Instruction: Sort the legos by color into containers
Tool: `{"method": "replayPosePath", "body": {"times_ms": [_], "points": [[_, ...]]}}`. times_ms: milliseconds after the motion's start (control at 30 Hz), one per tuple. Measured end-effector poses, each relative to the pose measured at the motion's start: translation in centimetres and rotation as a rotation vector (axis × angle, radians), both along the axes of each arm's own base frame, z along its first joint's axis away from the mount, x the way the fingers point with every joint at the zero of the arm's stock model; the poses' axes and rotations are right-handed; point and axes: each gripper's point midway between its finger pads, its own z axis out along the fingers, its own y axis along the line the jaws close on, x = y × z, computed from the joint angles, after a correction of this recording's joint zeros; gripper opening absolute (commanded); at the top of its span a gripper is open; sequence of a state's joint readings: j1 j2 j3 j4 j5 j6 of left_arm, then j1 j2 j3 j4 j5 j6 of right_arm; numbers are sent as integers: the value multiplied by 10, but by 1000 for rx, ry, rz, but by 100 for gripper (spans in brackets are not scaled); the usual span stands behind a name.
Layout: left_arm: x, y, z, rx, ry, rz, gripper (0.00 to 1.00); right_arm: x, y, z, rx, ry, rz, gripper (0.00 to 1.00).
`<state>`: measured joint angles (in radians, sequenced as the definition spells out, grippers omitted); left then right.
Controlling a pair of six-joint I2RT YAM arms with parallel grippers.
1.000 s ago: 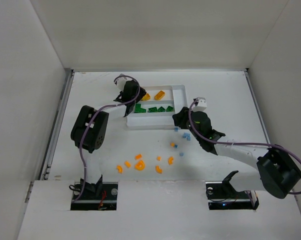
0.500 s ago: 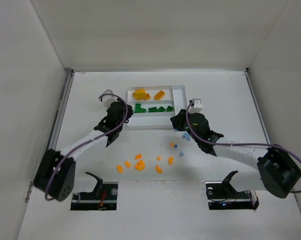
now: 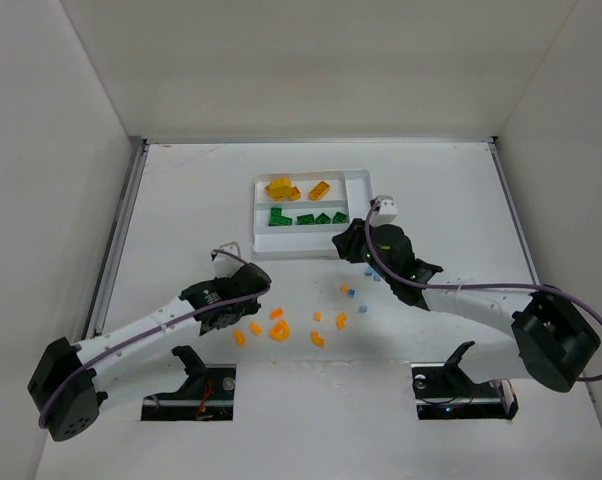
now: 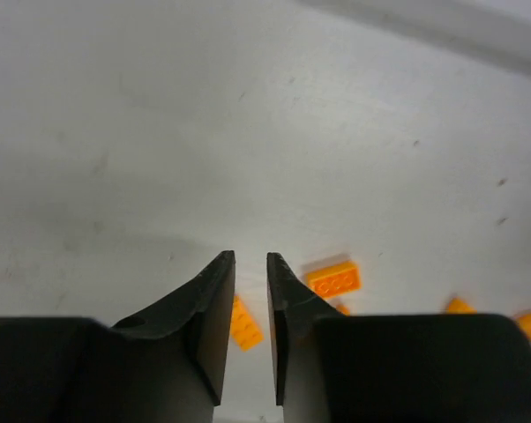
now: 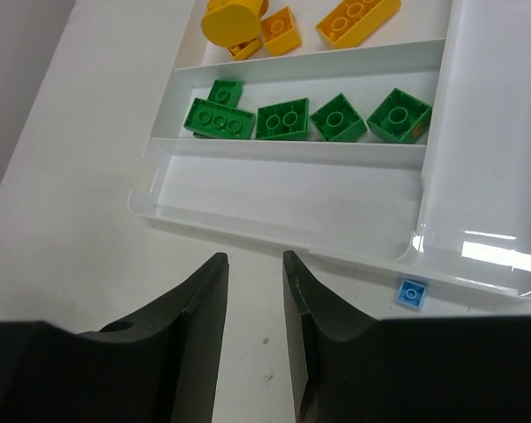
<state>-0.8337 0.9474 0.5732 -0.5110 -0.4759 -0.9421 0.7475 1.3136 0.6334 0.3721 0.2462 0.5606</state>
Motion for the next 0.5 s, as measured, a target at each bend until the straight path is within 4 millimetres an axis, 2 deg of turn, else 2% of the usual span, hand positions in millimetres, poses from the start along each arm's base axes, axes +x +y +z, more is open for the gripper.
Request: {"method": "replayPosePath", "body": {"times_ms": [100,200,267,500], "points": [[-30,4,-16,47,116,-26,24,-1,0,-3,-7,9,4,37],[-53,-4,-22,36,186,-73,25,-1,1,-3,-6,10,8,38],[-66,-8,-24,25,223,-90,26,-1,1,-4,-8,13,9,38],[-107,-4,-32,46,336,-93,30,-3,0,-7,-17,21,17,39]]}}
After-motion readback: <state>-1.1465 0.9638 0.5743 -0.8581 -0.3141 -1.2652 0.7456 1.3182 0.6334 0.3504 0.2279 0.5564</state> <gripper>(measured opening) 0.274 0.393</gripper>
